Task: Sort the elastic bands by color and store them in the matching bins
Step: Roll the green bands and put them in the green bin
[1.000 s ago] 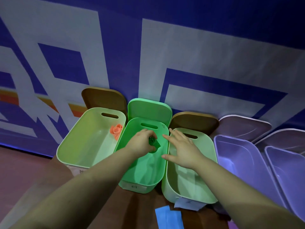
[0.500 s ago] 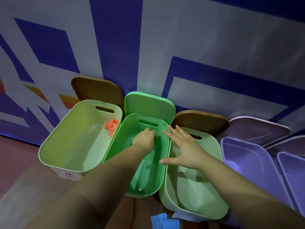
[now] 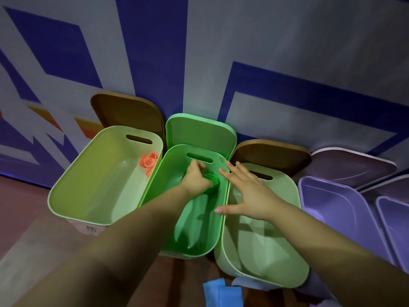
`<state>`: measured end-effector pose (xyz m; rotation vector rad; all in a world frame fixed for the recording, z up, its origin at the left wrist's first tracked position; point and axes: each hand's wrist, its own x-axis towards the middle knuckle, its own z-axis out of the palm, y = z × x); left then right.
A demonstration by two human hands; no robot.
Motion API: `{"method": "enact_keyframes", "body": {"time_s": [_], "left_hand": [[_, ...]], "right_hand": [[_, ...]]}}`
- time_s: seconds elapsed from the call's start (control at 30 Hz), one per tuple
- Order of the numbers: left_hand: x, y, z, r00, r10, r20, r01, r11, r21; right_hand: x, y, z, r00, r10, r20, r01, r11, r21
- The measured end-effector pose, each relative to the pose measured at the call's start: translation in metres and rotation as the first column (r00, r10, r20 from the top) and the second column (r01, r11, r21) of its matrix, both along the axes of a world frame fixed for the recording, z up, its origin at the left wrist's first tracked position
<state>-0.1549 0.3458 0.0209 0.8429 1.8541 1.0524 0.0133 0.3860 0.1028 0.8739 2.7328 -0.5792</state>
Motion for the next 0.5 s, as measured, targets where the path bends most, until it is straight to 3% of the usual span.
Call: {"method": "enact_keyframes", "body": {"time_s": [0.1, 0.37, 0.5], "left_hand": [[-0.005, -0.001, 0.005, 0.965, 0.136, 0.225, -0.133, 0.991, -0.028], [-0.010, -0.004, 0.000, 0.948, 0.205, 0.245, -0.157, 0.967, -0.200], [-0.010, -0.007, 0.005, 0.887, 0.261, 0.381, -0.164, 0.950, -0.266]], "right_hand": [[-0.001, 0.000, 0.000, 1.000, -0.008, 0.000, 0.008, 1.000, -0.009], [-0.001, 0.000, 0.001, 1.000, -0.015, 0.019, 0.015, 1.000, -0.020], [-0.002, 0.000, 0.000, 1.000, -0.026, 0.008, 0.027, 0.999, -0.034]]}}
